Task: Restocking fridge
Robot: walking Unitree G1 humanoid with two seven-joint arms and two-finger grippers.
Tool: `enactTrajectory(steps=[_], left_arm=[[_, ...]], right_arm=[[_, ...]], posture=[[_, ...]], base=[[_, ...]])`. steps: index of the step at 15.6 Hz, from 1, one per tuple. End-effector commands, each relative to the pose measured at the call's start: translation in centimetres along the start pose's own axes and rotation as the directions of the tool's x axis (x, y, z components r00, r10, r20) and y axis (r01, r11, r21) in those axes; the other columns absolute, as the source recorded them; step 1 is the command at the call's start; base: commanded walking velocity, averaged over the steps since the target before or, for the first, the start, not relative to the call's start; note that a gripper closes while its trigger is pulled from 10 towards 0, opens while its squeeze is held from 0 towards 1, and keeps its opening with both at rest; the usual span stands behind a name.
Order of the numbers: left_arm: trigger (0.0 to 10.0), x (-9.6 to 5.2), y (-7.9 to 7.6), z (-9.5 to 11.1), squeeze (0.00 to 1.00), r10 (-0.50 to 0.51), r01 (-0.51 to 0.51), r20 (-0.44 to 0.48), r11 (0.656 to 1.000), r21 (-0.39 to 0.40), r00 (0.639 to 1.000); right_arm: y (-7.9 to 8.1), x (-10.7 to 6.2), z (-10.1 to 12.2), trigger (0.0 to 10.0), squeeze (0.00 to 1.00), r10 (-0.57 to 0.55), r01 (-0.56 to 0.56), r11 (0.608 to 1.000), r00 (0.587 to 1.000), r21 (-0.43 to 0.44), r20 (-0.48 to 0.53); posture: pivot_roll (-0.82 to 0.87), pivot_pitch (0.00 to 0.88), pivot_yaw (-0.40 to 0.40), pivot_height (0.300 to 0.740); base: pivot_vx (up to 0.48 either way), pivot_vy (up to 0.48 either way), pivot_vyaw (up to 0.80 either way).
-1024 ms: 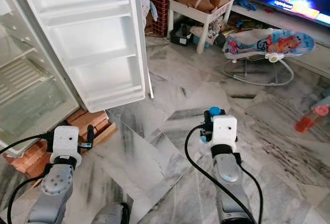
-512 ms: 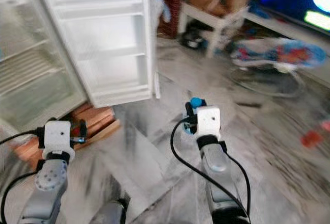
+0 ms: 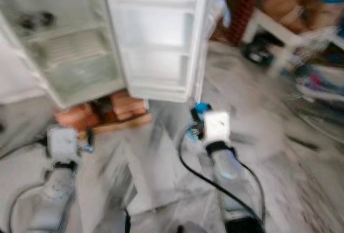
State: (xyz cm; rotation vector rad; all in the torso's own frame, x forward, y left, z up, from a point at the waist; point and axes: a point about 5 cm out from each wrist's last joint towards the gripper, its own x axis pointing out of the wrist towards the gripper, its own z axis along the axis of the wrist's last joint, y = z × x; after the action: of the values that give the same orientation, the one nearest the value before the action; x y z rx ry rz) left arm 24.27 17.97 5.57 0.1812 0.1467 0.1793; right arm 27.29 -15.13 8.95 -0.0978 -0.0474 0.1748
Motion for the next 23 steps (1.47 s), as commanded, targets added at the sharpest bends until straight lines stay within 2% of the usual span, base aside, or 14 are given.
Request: enactTrajectory(steps=[1, 3, 9, 14, 18, 23], left_arm=[[10.0, 0.14, 1.12, -0.01, 0.00, 0.042, -0.042, -0.005, 0.999, -0.013, 0.999], [10.0, 0.06, 1.33, 0.12, 0.00, 0.042, -0.042, -0.006, 0.999, -0.002, 0.999], [10.0, 0.16, 1.62, 0.43, 0.00, 0.049, -0.049, -0.003, 0.998, -0.036, 0.999], [10.0, 0.08, 1.48, 0.38, 0.00, 0.038, -0.038, -0.010, 0.998, -0.055, 0.999], [10.0, 0.14, 1.39, 0.50, 0.00, 0.033, -0.033, -0.001, 0.999, -0.038, 0.999], [10.0, 0.28, 1.33, 0.56, 0.00, 0.023, -0.023, 0.008, 0.999, -0.039, 1.000]], right_arm=[[0.19, 0.35, 0.96, 10.0, 0.00, 0.001, -0.002, 1.000, 0.999, 0.018, 0.041], [0.08, 0.26, 0.82, 10.0, 0.00, -0.007, 0.006, 0.999, 0.999, 0.041, 0.037], [0.02, 0.28, 1.04, 10.0, 0.00, -0.011, 0.009, 0.998, 0.999, 0.054, 0.047], [0.01, 0.31, 1.10, 10.0, 0.00, -0.003, 0.000, 0.999, 0.999, 0.053, 0.048], [-0.09, 0.53, 1.24, 10.0, 0.00, 0.004, -0.006, 0.999, 0.999, 0.048, 0.053], [-0.13, 0.72, 1.34, 10.0, 0.00, 0.007, -0.009, 0.999, 0.998, 0.046, 0.057]], posture=[[0.14, 0.133, -0.066, 0.740], [0.14, 0.143, -0.067, 0.740], [0.14, 0.148, -0.065, 0.740], [0.14, 0.152, -0.068, 0.740], [0.14, 0.149, -0.072, 0.740], [0.14, 0.143, -0.073, 0.740]], base=[[0.000, 0.000, 0.77], [0.000, 0.000, 0.37], [0.000, 0.000, 0.00], [0.283, 0.307, 0.00], [0.295, 0.379, 0.00], [0.410, 0.000, 0.00]])
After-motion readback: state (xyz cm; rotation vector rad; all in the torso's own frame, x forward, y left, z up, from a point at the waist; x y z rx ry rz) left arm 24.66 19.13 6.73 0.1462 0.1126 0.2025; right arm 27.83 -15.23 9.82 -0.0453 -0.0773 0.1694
